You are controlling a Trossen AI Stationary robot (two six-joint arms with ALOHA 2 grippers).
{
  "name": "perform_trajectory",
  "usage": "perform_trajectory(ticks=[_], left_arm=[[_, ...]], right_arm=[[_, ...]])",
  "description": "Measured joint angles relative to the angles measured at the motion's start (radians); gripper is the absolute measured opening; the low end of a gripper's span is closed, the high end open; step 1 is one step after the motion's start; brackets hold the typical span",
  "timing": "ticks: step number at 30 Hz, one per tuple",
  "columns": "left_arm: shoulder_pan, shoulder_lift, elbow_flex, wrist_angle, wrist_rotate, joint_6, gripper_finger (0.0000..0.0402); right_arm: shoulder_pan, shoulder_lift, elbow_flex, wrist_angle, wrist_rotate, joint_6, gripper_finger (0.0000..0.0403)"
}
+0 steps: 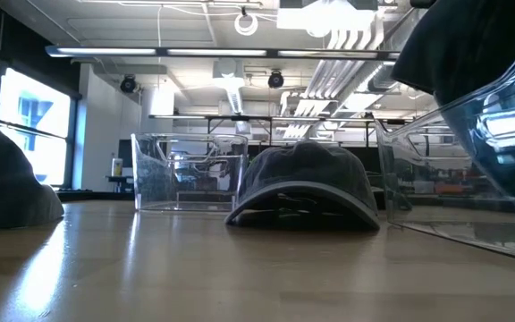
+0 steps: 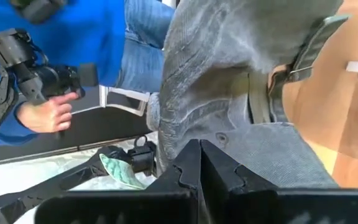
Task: Pick & Place hat
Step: Put the left dark gray cap into the bottom transparent bin
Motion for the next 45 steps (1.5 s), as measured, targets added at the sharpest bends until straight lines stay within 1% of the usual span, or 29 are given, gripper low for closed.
perform_trajectory(ticks=[5, 7, 9, 10, 11, 13, 15, 17, 19, 22, 26, 29, 32, 37, 39, 42, 45], left_arm=[[0.069, 0.072, 0.001, 0.021, 0.182, -0.016, 0.0149], [0.084, 0.085, -0.008, -0.033, 0.209, -0.030, 0.0190], [0.093, 0.115, 0.001, -0.014, 0.208, -0.042, 0.0222], [0.098, 0.136, 0.006, 0.006, 0.199, -0.045, 0.0234], [0.097, 0.146, 0.004, -0.010, 0.179, -0.050, 0.0243], [0.086, 0.164, -0.009, -0.053, 0.129, -0.052, 0.0251], [0.084, 0.172, -0.005, -0.002, 0.123, -0.058, 0.0252], [0.079, 0.189, 0.005, 0.093, 0.144, -0.076, 0.0249], [0.070, 0.200, -0.002, 0.105, 0.159, -0.094, 0.0245], [0.056, 0.226, 0.003, 0.205, 0.167, -0.129, 0.0240], [0.040, 0.232, 0.000, 0.261, 0.147, -0.142, 0.0231], [0.038, 0.230, 0.002, 0.290, 0.150, -0.141, 0.0215], [0.041, 0.230, 0.002, 0.296, 0.177, -0.138, 0.0185], [0.042, 0.231, 0.003, 0.313, 0.222, -0.138, 0.0114], [0.042, 0.233, 0.001, 0.314, 0.228, -0.138, 0.0086], [0.041, 0.234, 0.001, 0.318, 0.229, -0.136, 0.0050], [0.041, 0.234, 0.000, 0.317, 0.232, -0.136, 0.0022]], right_arm=[[0.034, -0.002, 0.000, 0.000, 0.001, 0.027, 0.0001], [0.051, -0.003, 0.000, 0.003, 0.010, 0.051, 0.0001], [0.068, -0.009, 0.000, 0.007, 0.017, 0.055, 0.0001], [0.076, -0.014, 0.000, 0.008, 0.018, 0.055, 0.0001], [0.083, -0.020, 0.000, 0.005, 0.021, 0.055, 0.0001], [0.095, -0.033, -0.001, -0.045, 0.045, 0.055, 0.0001], [0.105, -0.051, -0.003, -0.047, 0.077, 0.054, 0.0001], [0.112, -0.078, 0.000, -0.031, 0.084, 0.050, 0.0001], [0.117, -0.096, -0.002, -0.033, 0.112, 0.064, 0.0001], [0.118, -0.135, -0.004, -0.034, 0.155, 0.076, 0.0001], [0.119, -0.168, -0.003, -0.042, 0.195, 0.088, 0.0001], [0.131, -0.191, -0.003, -0.043, 0.215, 0.111, 0.0001], [0.158, -0.212, -0.003, -0.066, 0.256, 0.137, 0.0003], [0.199, -0.238, -0.003, -0.110, 0.305, 0.149, 0.0003], [0.209, -0.239, -0.003, -0.131, 0.308, 0.151, 0.0008], [0.212, -0.239, -0.003, -0.134, 0.306, 0.143, 0.0032], [0.208, -0.239, -0.003, -0.131, 0.302, 0.122, 0.0073]])
